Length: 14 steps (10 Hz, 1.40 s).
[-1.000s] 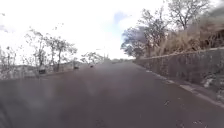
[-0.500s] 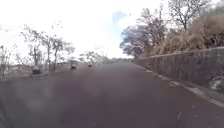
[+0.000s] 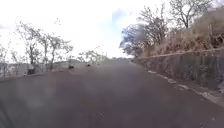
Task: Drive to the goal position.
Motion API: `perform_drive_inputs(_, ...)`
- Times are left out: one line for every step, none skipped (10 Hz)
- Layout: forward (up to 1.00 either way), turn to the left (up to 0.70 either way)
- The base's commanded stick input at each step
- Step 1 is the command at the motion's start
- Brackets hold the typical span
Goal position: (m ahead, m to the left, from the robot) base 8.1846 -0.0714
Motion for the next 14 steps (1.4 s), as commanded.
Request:
perform_drive_inputs(0.70, 0.00)
perform_drive_inputs(0.70, 0.00)
perform_drive_inputs(0.70, 0.00)
perform_drive_inputs(0.70, 0.00)
perform_drive_inputs(0.70, 0.00)
perform_drive_inputs(0.70, 0.00)
perform_drive_inputs(0.70, 0.00)
perform_drive_inputs(0.70, 0.00)
perform_drive_inputs(0.70, 0.00)
perform_drive_inputs(0.70, 0.00)
perform_drive_inputs(0.70, 0.00)
perform_drive_inputs(0.70, 0.00)
perform_drive_inputs(0.70, 0.00)
perform_drive_inputs(0.70, 0.00)
